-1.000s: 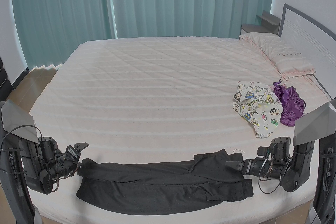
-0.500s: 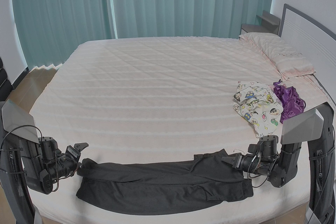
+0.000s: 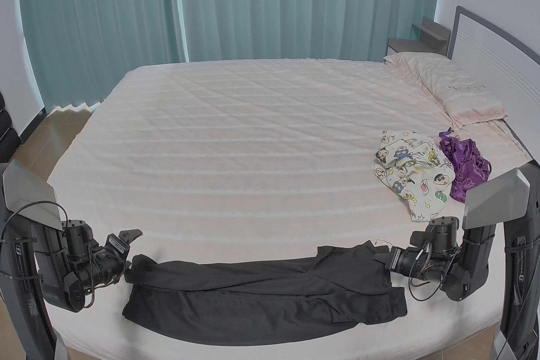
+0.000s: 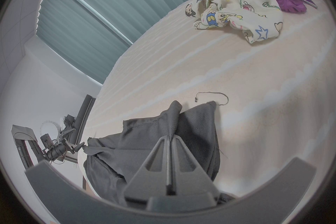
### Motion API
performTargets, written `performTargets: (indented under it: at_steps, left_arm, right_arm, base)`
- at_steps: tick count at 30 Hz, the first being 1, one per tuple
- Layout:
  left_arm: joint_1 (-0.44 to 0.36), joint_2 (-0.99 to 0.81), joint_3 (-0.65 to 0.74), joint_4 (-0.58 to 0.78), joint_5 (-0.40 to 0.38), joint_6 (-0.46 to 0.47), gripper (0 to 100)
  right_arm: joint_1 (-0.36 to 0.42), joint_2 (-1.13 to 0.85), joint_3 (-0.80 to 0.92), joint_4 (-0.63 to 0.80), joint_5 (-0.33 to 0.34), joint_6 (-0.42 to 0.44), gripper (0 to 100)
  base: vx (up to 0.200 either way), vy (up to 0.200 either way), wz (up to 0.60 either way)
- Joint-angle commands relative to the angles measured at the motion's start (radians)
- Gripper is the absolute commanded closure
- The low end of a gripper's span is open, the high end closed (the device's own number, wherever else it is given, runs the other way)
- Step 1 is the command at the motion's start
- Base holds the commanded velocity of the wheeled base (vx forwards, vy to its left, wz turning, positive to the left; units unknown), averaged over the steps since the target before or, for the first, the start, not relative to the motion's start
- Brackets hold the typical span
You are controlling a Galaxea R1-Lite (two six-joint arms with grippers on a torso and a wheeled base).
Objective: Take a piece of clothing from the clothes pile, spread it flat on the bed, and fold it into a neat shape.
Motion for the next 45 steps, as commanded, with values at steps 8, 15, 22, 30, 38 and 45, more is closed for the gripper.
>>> performTargets:
  at_steps: [8,15,22,30,38,45]
  left_arm:
    - [0.003,0.001,-0.002,-0.018,0.004,0.0,0]
    - [0.017,-0.094,0.015,-0.018,0.041,0.004,0]
    - [0.011,-0.235,0.092,-0.018,0.032,0.003,0]
    - [0.013,-0.138,0.097,-0.018,0.027,-0.005,0]
    - [0.013,-0.126,0.114,-0.018,0.027,0.0,0]
    - [0.013,-0.147,0.135,-0.018,0.007,0.007,0]
  right_arm:
    - [0.008,-0.023,0.061,-0.002,0.001,-0.067,0]
    - [0.003,-0.024,0.063,-0.045,-0.005,-0.059,0]
    - [0.003,-0.03,0.08,-0.054,-0.009,-0.058,0]
    - [0.003,-0.027,0.08,-0.054,-0.015,-0.055,0]
    - [0.002,-0.021,0.072,-0.054,-0.015,-0.055,0]
    - [-0.001,-0.023,0.07,-0.054,-0.015,-0.053,0]
  base:
    - [0.0,0.0,0.0]
    - [0.0,0.0,0.0]
    - [0.0,0.0,0.0]
    - [0.0,0.0,0.0]
    - [-0.175,0.0,0.0]
    - [-0.2,0.0,0.0]
